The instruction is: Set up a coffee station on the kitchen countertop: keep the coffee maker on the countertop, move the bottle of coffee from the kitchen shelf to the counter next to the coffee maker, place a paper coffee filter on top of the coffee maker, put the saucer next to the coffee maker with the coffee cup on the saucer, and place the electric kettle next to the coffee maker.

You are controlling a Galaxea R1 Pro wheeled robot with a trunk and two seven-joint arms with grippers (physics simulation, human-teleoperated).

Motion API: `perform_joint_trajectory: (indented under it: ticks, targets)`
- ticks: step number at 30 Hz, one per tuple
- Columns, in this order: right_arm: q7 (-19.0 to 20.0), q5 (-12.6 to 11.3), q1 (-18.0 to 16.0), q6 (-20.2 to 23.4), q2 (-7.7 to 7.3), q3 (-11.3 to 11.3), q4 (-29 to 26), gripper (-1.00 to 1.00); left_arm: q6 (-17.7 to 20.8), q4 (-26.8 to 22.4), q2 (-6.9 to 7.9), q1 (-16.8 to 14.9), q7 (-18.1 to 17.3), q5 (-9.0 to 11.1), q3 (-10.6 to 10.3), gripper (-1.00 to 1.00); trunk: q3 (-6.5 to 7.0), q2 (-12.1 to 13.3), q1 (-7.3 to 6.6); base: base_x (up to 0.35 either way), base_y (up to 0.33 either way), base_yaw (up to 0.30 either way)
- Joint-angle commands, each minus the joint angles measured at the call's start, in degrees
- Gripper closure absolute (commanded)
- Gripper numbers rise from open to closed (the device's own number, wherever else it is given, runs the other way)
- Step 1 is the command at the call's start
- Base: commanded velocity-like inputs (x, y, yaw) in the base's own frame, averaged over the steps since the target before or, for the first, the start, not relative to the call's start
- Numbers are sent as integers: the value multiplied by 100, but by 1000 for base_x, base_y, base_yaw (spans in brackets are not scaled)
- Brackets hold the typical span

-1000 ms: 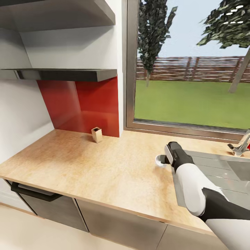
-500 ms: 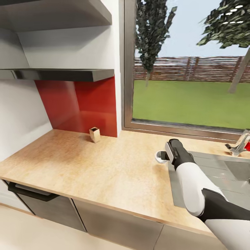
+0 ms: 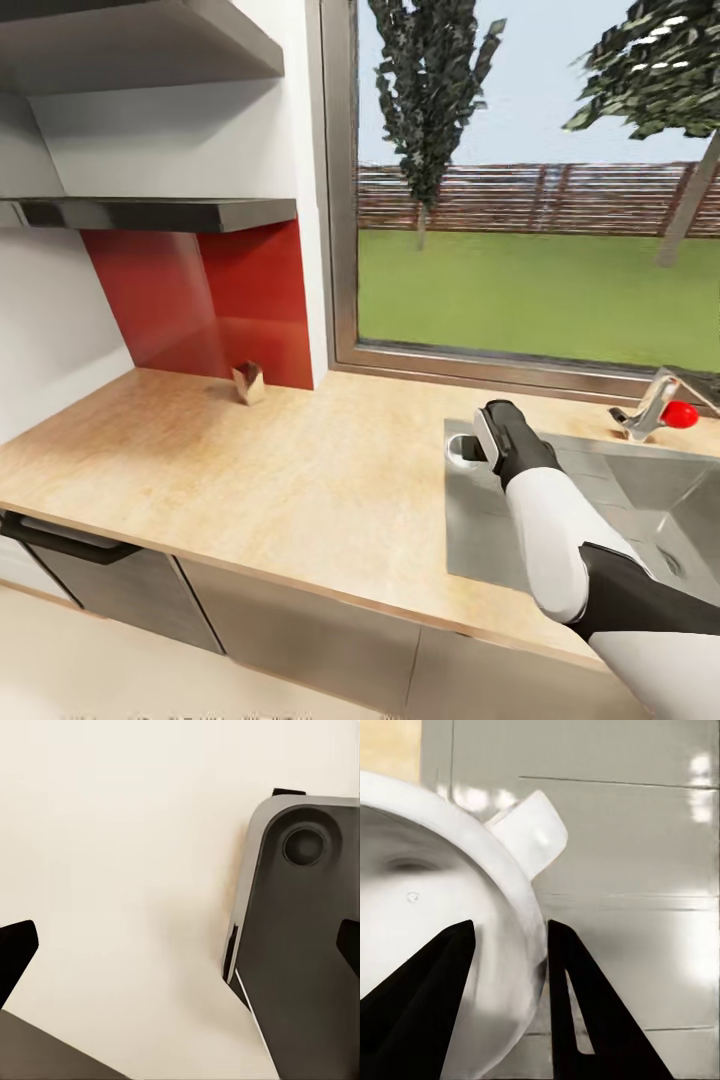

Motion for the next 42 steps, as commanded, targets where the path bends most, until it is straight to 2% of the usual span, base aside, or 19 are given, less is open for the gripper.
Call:
perform_joint_trajectory:
  ticks: [1,16,35,42]
  targets:
    - [28,45,-6,19,-2,-44,-13,100,-7,-7,1,-1,27,34,-49,-100,-11,-11,1,-204,-230,0]
    - [57,44,-6,15,6,-39,-29,100,-2,-16,-1,-2,35,36,-40,-100,-9,-11,1,-244,-201,-5]
    - [57,44,-6,15,-28,-49,-39,100,-7,-8,2,-2,36,36,-40,-100,81,-11,1,-254,-195,-214]
    - [57,44,-6,15,-29,-49,-39,100,-1,-13,1,-2,36,36,-40,-100,111,-11,1,-81,-197,-242]
